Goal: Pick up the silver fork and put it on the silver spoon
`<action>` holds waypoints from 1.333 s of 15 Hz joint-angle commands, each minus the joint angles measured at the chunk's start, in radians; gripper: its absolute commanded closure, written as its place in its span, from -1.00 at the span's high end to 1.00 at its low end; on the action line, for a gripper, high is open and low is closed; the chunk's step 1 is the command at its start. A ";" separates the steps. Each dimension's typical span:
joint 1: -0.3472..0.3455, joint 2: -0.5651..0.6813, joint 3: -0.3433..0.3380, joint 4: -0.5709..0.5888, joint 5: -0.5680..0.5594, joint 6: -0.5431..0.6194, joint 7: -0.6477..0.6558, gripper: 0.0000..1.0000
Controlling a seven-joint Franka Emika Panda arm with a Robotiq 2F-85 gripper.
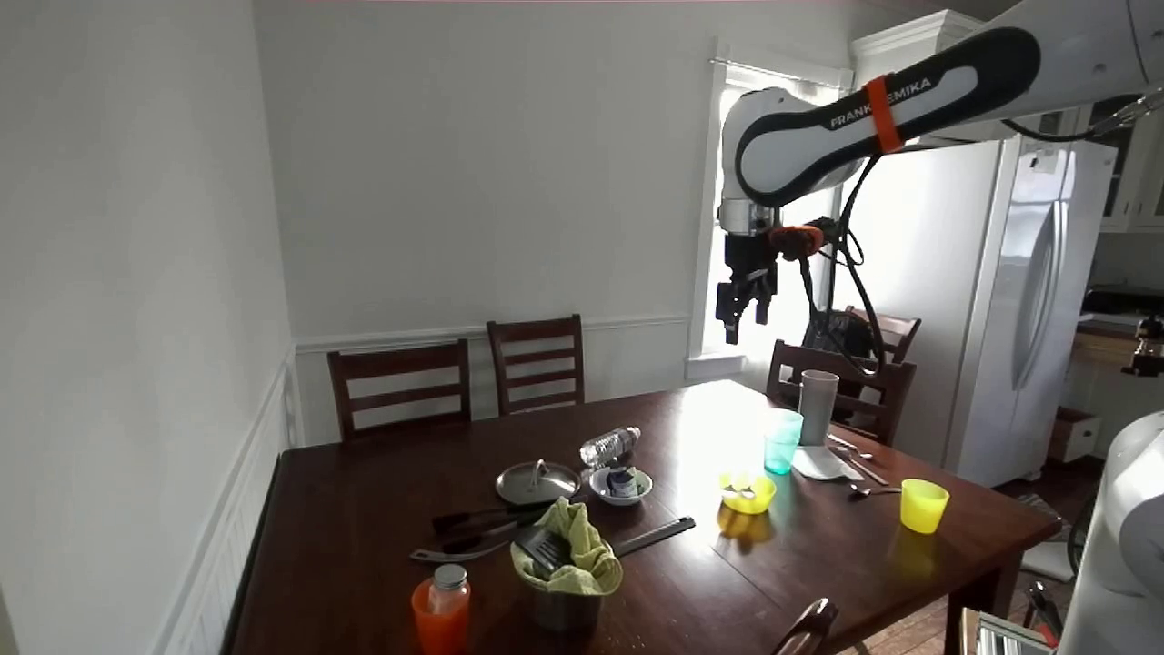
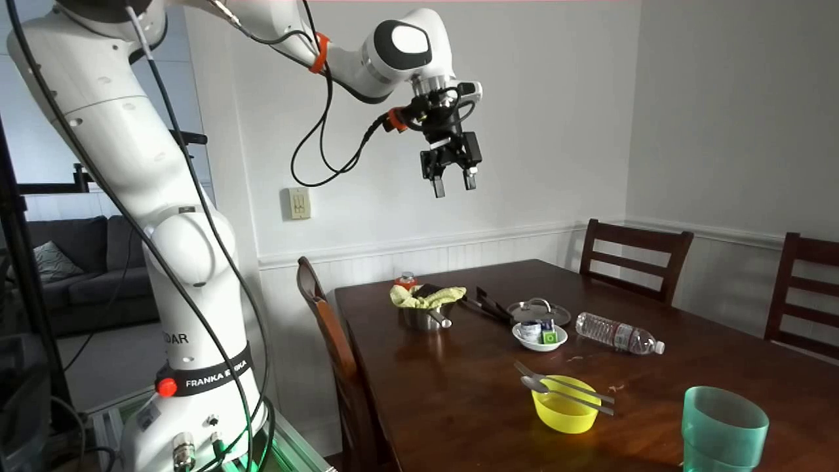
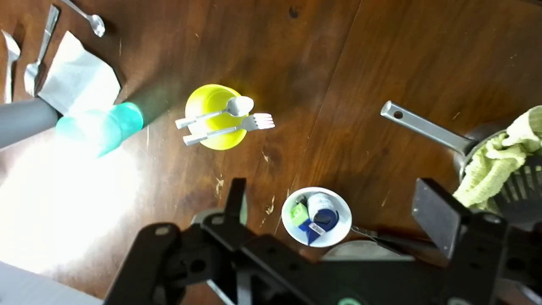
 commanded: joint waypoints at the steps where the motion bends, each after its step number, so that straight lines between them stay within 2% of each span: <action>1: -0.038 0.124 -0.095 0.029 0.052 0.025 -0.012 1.00; 4: -0.064 0.212 -0.163 0.022 0.100 0.111 -0.041 1.00; 8: -0.092 0.348 -0.219 0.033 0.262 0.261 -0.099 1.00; 12: -0.120 0.473 -0.219 0.052 0.444 0.396 -0.184 1.00; 15: -0.154 0.578 -0.200 0.103 0.542 0.422 -0.246 1.00; 16: -0.166 0.614 -0.193 0.129 0.548 0.399 -0.262 1.00; 17: -0.150 0.536 -0.192 0.061 0.492 0.419 -0.208 1.00; 20: -0.170 0.605 -0.181 0.103 0.507 0.420 -0.226 1.00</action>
